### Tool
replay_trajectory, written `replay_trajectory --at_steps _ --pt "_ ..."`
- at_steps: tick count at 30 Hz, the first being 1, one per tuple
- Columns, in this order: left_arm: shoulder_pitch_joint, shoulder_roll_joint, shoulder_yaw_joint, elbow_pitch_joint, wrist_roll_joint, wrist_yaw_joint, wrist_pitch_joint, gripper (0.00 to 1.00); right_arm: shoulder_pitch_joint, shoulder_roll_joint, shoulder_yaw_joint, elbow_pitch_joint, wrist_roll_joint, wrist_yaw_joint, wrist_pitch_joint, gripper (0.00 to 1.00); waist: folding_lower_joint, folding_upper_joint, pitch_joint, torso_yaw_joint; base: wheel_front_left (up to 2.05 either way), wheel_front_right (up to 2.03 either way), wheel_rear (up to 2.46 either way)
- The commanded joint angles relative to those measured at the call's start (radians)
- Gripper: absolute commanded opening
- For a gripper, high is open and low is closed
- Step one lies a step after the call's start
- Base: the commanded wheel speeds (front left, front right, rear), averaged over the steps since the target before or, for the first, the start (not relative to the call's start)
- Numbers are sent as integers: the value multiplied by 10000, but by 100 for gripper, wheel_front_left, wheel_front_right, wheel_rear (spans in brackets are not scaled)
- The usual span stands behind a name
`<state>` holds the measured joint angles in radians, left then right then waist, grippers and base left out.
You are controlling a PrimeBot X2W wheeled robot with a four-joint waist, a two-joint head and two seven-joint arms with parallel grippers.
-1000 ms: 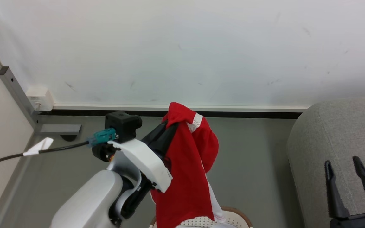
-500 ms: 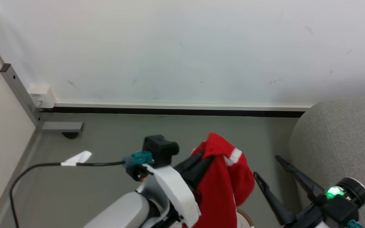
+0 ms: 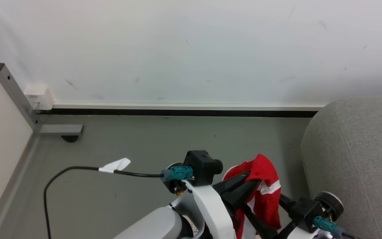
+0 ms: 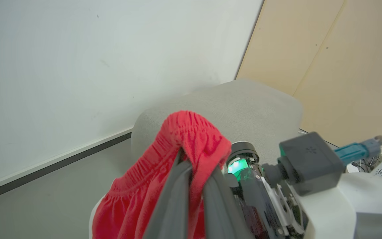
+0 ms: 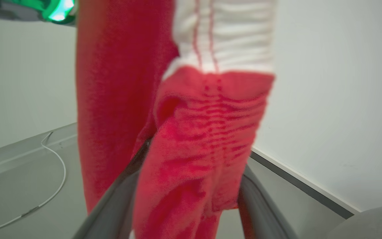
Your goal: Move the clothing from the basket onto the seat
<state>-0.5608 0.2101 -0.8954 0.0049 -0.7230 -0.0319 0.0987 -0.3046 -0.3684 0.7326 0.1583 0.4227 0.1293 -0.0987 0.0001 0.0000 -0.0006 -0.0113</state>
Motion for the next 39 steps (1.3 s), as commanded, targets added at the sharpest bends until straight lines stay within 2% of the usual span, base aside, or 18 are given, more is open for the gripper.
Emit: replay_trajectory --at_steps 1,2,9,10,11,13,26,39 --pt "-110 -50 -49 57 -169 -74 30 0 -165 272 176 270 539 27 -78 20 -1 0 10 -43 0 0 0" --pt "-122 -63 -62 96 -170 -99 25 0 -267 331 290 352 753 27 -107 0 -1 0 12 -61 0 0 0" --pt "-178 -38 -168 397 124 -15 -138 0 -651 117 567 624 2007 25 -567 0 -1 0 29 -256 0 0 0" --pt "-172 -3 -162 434 162 16 -160 14 -672 47 489 622 2177 25 -660 0 -1 0 38 -304 0 0 0" --pt "-174 18 -147 461 209 46 -211 40 -679 -24 392 609 2324 25 -740 0 -1 0 60 -358 0 0 0" --pt "-177 18 -105 516 264 110 -314 100 -663 -158 181 579 2579 25 -821 0 -1 0 122 -483 0 0 0" --pt "-30 36 -361 965 652 182 -780 100 -513 -1309 -1564 183 3080 24 -1160 0 -1 0 524 -1506 0 0 0" --pt "-457 -192 -515 1141 794 66 -864 100 -116 -1707 -3532 -999 2840 19 -807 0 -1 0 1255 -3383 0 0 0"
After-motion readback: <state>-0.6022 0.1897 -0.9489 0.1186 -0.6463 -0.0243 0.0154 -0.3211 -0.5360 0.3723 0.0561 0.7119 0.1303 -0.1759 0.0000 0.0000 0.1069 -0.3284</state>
